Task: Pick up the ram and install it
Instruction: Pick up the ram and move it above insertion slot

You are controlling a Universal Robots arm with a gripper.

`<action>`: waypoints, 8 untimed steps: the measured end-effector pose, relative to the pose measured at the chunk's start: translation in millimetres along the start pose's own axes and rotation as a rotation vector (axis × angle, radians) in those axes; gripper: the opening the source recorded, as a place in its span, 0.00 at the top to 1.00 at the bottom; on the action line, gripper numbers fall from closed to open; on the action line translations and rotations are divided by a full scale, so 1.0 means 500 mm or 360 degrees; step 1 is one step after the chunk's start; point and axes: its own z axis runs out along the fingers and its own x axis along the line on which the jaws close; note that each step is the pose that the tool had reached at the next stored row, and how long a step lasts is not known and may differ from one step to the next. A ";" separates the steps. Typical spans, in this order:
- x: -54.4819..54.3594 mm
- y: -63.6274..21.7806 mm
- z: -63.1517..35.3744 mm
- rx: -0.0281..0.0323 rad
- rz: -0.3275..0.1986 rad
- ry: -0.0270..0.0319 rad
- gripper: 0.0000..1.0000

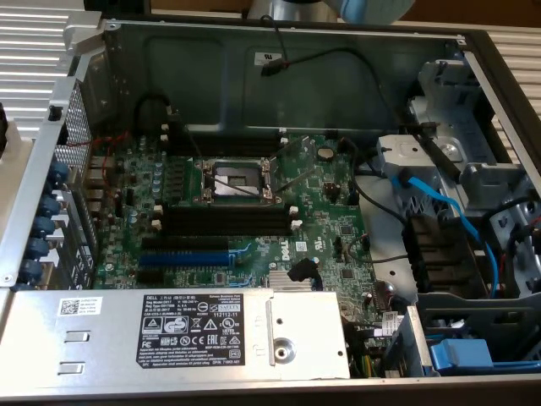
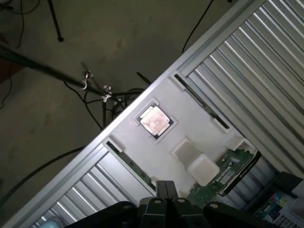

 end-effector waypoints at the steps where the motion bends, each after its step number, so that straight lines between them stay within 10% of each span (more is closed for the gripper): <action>1: 0.001 0.001 0.001 -0.00015 -0.0017 0.00019 0.89; 8: 0.009 0.007 0.014 -0.00189 -0.0083 0.00176 0.89</action>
